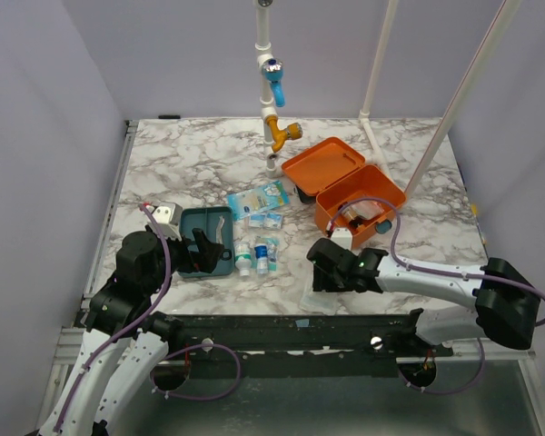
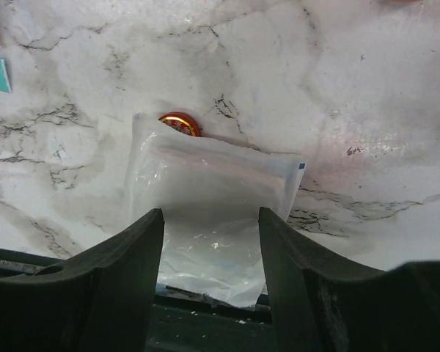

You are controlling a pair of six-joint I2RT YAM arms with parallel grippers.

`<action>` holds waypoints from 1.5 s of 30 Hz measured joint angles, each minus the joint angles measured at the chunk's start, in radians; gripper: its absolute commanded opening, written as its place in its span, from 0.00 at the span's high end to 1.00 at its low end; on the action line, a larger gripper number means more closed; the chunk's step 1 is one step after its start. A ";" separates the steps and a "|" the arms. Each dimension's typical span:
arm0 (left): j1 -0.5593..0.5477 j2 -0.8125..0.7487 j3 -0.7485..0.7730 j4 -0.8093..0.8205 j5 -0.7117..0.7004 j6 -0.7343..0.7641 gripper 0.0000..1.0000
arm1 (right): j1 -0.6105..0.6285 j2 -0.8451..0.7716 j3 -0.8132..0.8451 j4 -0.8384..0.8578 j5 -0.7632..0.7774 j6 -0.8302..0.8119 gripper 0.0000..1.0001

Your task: Organize the medicine kit

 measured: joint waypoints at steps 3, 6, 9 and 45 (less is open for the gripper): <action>0.000 0.000 0.000 0.000 0.000 0.000 0.01 | 0.000 0.032 -0.013 0.025 0.005 0.014 0.46; 0.000 0.000 0.000 0.000 0.000 0.000 0.02 | 0.005 0.061 -0.016 0.038 0.017 0.025 0.54; 0.000 0.000 0.000 0.000 0.000 0.000 0.02 | 0.008 0.070 -0.016 0.040 0.035 0.031 0.66; 0.000 0.000 0.000 0.000 0.000 0.000 0.02 | -0.171 -0.031 0.414 -0.147 0.279 -0.155 0.99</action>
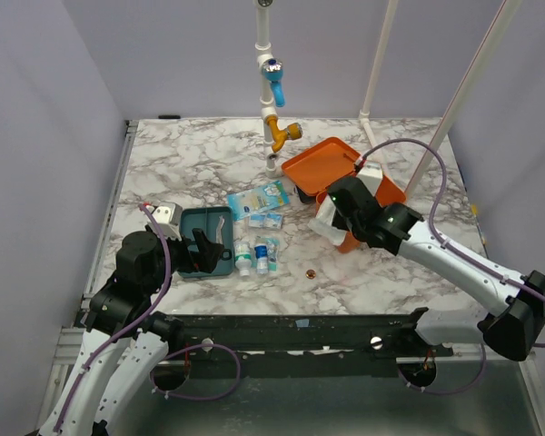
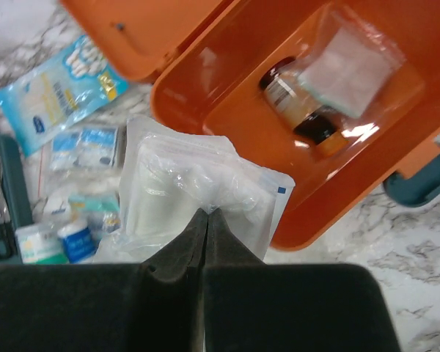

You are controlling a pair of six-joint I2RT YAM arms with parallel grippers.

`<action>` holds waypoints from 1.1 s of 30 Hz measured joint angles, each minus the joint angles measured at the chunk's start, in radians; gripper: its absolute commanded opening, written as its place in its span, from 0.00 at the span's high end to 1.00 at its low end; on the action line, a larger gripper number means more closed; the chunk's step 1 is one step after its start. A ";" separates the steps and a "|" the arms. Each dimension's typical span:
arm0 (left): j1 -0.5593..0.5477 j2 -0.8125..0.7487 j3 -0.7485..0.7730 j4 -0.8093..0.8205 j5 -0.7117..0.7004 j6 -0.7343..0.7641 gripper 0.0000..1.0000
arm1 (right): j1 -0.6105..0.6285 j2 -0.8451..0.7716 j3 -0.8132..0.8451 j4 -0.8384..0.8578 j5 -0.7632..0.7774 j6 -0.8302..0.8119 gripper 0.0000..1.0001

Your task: Organize the medicine kit

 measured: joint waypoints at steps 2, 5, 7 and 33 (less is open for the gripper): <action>0.000 0.000 0.000 0.000 0.000 0.000 0.02 | -0.068 0.002 0.003 0.008 0.000 -0.018 0.99; 0.000 0.000 0.000 0.000 0.000 0.000 0.01 | -0.169 0.011 0.009 0.033 -0.014 -0.037 0.99; 0.000 0.000 0.000 0.000 0.000 0.000 0.01 | -0.238 0.019 0.010 0.061 -0.047 -0.047 0.99; 0.000 -0.005 0.000 0.000 0.001 0.000 0.01 | -0.526 0.280 0.018 0.226 -0.285 -0.045 0.50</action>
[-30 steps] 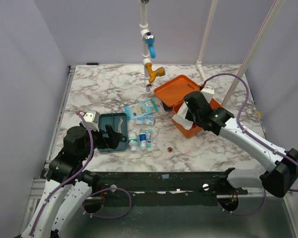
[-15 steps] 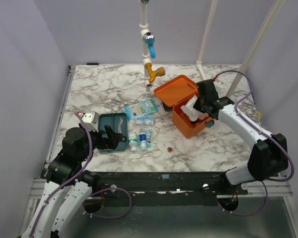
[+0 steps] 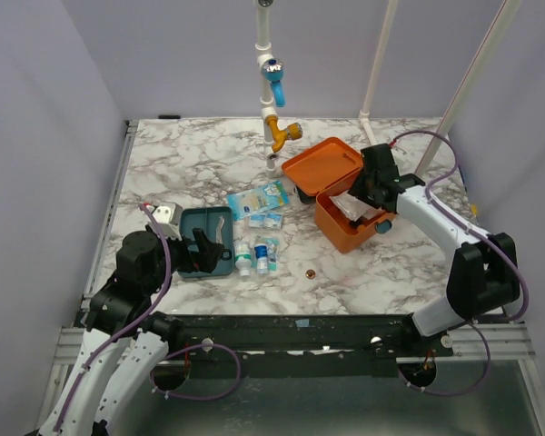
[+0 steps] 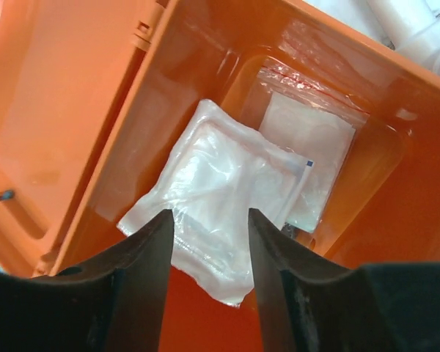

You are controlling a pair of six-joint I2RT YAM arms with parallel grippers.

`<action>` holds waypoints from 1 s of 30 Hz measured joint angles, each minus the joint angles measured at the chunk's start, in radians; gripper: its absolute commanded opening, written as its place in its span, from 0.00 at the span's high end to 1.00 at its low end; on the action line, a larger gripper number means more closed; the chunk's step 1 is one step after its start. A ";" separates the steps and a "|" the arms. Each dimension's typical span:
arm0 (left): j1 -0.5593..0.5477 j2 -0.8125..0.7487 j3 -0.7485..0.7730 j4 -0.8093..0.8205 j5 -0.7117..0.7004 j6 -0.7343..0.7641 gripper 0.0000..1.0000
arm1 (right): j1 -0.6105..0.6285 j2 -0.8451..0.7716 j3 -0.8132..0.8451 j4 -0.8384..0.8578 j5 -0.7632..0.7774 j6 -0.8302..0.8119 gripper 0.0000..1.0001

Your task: Organize the medicine kit

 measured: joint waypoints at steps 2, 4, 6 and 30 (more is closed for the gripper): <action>0.000 0.011 0.000 0.000 0.000 0.000 0.02 | -0.001 -0.017 0.005 -0.001 -0.008 -0.007 0.49; 0.000 0.029 0.000 0.000 -0.001 0.000 0.02 | -0.001 -0.052 0.012 -0.001 -0.030 -0.023 0.48; 0.000 0.050 0.000 -0.002 -0.011 -0.006 0.02 | -0.001 -0.099 0.016 -0.001 -0.060 -0.042 0.47; -0.024 0.463 0.163 -0.068 0.144 -0.206 0.02 | 0.386 -0.423 -0.115 -0.065 -0.281 -0.146 0.36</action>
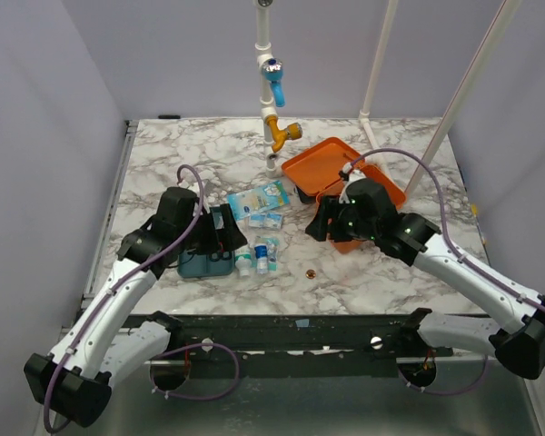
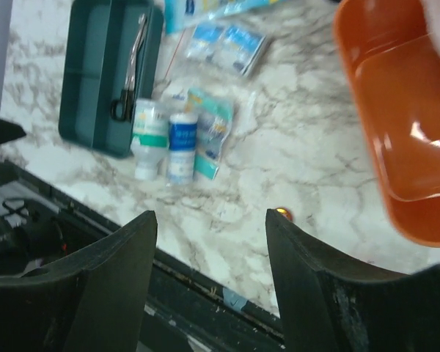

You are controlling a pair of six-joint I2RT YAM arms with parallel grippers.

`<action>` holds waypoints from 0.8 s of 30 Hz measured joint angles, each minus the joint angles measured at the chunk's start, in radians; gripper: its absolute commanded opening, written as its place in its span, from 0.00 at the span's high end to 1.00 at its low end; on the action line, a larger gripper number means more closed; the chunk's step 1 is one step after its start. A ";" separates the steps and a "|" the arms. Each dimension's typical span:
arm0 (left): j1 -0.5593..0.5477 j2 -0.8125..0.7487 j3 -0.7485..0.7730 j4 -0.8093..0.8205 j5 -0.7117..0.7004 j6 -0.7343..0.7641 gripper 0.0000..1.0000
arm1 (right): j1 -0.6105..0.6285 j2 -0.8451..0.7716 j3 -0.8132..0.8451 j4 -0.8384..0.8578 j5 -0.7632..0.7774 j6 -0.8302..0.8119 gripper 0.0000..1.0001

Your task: Organize the medicine kit

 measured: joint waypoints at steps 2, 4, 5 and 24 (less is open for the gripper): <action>-0.021 0.028 0.017 0.000 0.001 -0.013 0.02 | 0.056 0.030 -0.009 0.010 0.002 0.010 0.35; -0.039 0.041 0.020 -0.002 0.001 -0.028 0.01 | 0.113 0.085 -0.009 0.032 0.007 0.022 0.35; -0.044 0.041 0.020 -0.006 0.001 -0.035 0.01 | 0.135 0.116 -0.010 0.043 0.009 0.031 0.35; -0.048 -0.135 -0.020 -0.063 -0.074 -0.008 0.01 | 0.224 0.513 0.048 0.214 0.024 0.157 0.33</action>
